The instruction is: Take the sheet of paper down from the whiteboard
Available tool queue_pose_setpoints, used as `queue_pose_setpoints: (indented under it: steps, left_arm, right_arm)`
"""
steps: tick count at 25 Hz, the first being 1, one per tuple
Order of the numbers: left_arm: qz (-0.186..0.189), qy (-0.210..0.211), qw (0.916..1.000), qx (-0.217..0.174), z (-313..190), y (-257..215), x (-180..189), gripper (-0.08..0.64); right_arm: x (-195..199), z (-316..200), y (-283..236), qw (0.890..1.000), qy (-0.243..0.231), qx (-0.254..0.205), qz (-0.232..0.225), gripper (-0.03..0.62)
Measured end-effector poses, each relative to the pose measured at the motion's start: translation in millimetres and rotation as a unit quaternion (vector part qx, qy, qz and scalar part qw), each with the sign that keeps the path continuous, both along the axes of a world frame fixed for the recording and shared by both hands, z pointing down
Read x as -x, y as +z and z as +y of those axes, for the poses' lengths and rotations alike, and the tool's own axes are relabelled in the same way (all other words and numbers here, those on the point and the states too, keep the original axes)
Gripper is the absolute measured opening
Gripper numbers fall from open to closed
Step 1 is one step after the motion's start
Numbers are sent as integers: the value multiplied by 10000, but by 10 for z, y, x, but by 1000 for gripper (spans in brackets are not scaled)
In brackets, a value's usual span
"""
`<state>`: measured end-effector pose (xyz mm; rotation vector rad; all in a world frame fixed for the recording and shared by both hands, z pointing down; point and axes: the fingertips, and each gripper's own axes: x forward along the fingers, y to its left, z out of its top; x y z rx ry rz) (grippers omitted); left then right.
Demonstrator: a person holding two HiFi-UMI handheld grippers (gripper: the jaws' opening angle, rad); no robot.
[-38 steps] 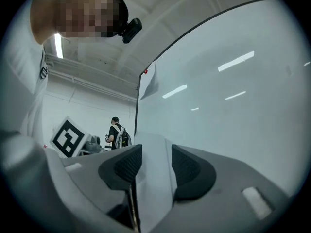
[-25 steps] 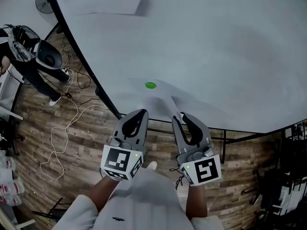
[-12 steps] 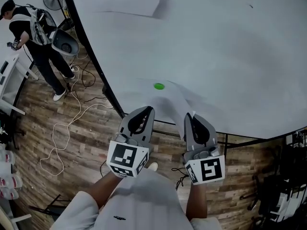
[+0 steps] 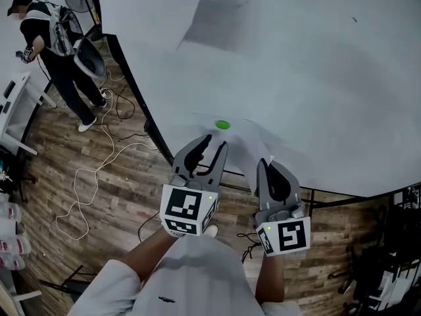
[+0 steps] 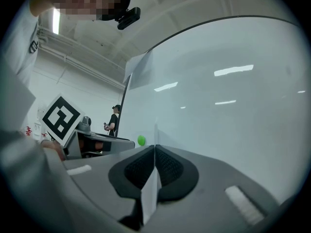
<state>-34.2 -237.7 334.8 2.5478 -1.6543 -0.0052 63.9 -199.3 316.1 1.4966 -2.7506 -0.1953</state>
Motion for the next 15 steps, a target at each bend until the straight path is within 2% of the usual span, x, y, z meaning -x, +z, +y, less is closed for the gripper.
queue_pose_setpoints:
  steps: [15]
  left_arm:
    - [186, -692, 9974, -99, -260, -91, -65, 152]
  right_arm:
    - [-174, -158, 39, 9998, -131, 100, -145, 11]
